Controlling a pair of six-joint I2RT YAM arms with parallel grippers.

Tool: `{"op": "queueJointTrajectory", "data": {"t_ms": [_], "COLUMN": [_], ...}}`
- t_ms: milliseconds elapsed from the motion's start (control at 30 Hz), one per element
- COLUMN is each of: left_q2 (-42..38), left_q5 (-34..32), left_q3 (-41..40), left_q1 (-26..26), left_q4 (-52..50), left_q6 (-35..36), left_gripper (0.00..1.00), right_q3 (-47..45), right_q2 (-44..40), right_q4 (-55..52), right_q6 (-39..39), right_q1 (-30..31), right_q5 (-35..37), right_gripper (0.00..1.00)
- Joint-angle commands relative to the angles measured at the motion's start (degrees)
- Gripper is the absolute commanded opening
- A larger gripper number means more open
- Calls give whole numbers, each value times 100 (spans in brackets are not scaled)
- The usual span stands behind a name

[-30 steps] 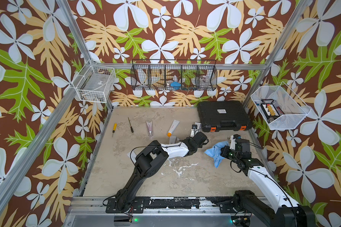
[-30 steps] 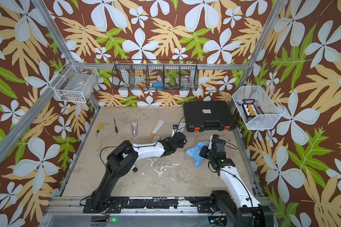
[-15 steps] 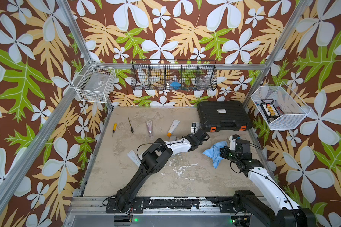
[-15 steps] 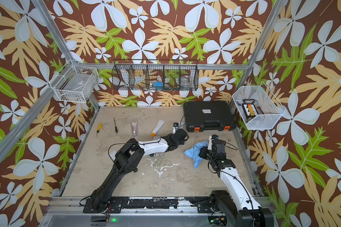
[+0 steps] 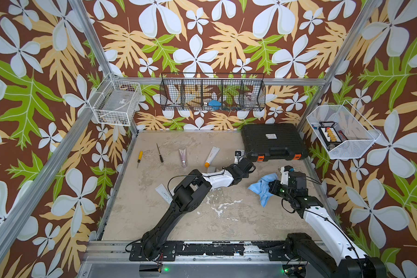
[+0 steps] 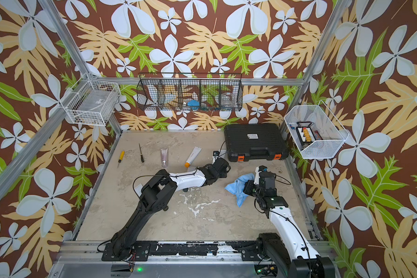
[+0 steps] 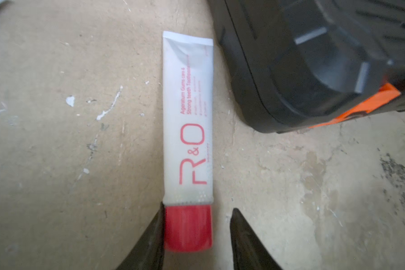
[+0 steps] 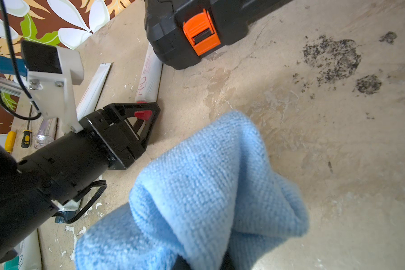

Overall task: Wipe the surface of the toothpaste tube
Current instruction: Place the toothpaste at the center of the board, then move the toothpaste to the center of the board.

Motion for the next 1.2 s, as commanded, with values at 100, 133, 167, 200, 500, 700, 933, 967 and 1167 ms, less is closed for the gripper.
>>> {"op": "queueJointTrajectory", "data": {"t_ms": [100,133,167,200,500,700,933,967,1167], "left_q2": [-120,-141,-182,-189,-759,-1849,-3406,-3611,-4529], "left_q5": [542,626,627,522,346,-42,-32,-82,-144], "left_q3": [-25,-82,-116,-83,-355,-1031,-2637,-2853,-3918], "left_q1": [-41,-54,-65,-70,27,140,564,592,708], "left_q4": [186,282,344,233,5,-432,-618,-668,-698], "left_q6": [183,219,248,201,450,1030,1084,1091,1131], "left_gripper": [49,49,49,50,52,56,59,60,61], "right_q3": [2,2,0,4,14,-2,26,41,63], "right_q2": [102,102,95,80,-3,18,193,214,287], "right_q4": [103,94,84,81,35,218,411,415,462], "right_q6": [19,19,19,19,-25,-121,-125,-131,-131], "right_q1": [-4,-4,-4,-4,-4,-4,-4,-4,-4], "right_q5": [-107,-118,-121,-113,-139,-509,-828,-849,-894], "right_gripper": [0,0,0,0,0,0,0,0,0]}}
